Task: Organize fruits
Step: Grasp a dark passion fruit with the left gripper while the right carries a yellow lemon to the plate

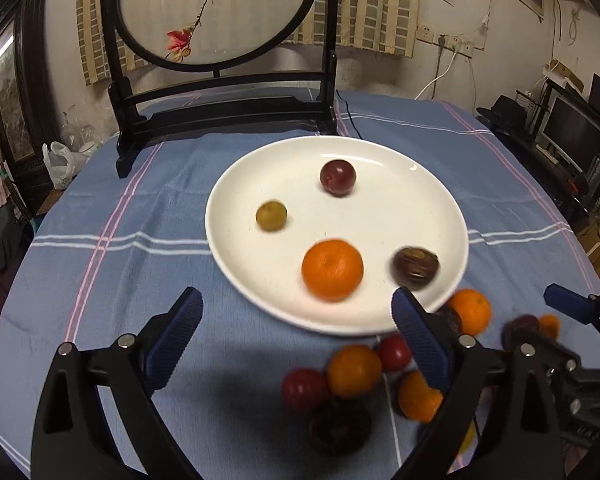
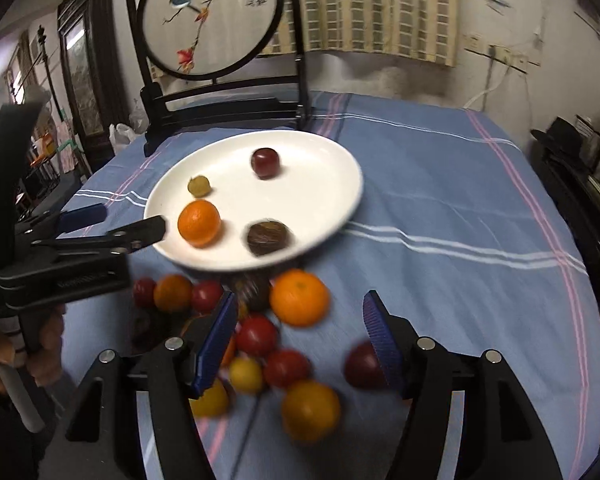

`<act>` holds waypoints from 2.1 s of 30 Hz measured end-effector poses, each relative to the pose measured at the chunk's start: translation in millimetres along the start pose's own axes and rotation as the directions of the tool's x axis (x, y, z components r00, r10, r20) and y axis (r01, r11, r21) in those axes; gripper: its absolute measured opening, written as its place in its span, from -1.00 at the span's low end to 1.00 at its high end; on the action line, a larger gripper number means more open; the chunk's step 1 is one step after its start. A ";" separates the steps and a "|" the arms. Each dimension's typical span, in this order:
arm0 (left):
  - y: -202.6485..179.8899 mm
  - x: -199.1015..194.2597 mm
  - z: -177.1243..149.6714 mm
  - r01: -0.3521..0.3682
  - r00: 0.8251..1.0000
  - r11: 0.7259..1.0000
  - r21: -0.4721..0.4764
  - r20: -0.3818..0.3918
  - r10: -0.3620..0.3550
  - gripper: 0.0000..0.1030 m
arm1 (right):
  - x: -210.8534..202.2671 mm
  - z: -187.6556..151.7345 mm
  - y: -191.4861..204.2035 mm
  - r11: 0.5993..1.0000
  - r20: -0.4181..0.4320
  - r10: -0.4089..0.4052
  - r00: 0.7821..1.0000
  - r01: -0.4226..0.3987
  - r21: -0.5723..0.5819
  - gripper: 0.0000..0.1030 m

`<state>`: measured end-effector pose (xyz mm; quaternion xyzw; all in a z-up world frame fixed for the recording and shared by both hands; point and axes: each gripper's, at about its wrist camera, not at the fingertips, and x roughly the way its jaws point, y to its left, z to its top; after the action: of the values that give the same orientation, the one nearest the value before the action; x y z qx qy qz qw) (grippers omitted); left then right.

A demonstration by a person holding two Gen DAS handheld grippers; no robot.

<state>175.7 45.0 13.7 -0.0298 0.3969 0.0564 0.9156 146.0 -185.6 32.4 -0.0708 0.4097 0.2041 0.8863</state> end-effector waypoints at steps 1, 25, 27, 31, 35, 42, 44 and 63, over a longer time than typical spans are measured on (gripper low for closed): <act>-0.8 -5.2 -6.1 0.007 1.000 1.000 -0.002 -0.004 -0.007 0.82 | -5.0 -4.8 -3.3 1.000 0.003 -0.010 1.000 0.010 0.004 0.28; -1.1 -11.7 -81.4 0.087 0.996 0.996 0.018 -0.036 -0.086 0.82 | 31.3 -53.9 0.4 0.996 -0.166 -0.090 0.982 0.091 0.001 -0.12; 1.7 -9.8 -81.8 0.095 0.994 0.995 0.005 -0.048 -0.094 0.82 | 29.3 -50.8 -2.3 0.997 -0.155 -0.055 0.986 0.063 0.043 -0.29; 1.8 -8.7 -82.4 0.090 0.995 0.996 0.005 -0.050 -0.090 0.82 | 28.3 -53.7 -13.5 0.992 -0.120 0.019 0.993 -0.003 0.127 -0.29; 1.5 -1.5 -83.0 0.078 0.993 0.997 0.004 -0.084 -0.077 0.82 | 24.6 -57.4 -14.8 0.992 -0.093 0.060 0.994 -0.049 0.120 -0.29; -6.0 10.7 -84.7 0.019 0.991 0.999 0.037 -0.135 -0.014 0.45 | 9.9 -58.5 -6.0 0.992 -0.055 0.104 0.993 -0.100 0.076 -0.29; -12.4 10.4 -84.1 0.002 0.992 0.998 0.058 -0.124 0.005 0.36 | 5.8 -58.8 -5.8 0.991 -0.044 0.111 0.993 -0.108 0.075 -0.29; -24.5 -26.4 -66.3 0.134 0.988 0.989 0.065 -0.087 -0.128 -0.20 | -0.3 -58.8 -9.9 0.987 0.009 0.130 0.992 -0.130 0.096 -0.29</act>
<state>112.9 12.0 -12.1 -0.0259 0.4335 -0.0193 0.9006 109.0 -211.9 -6.2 -0.0007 0.4214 0.2414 0.8741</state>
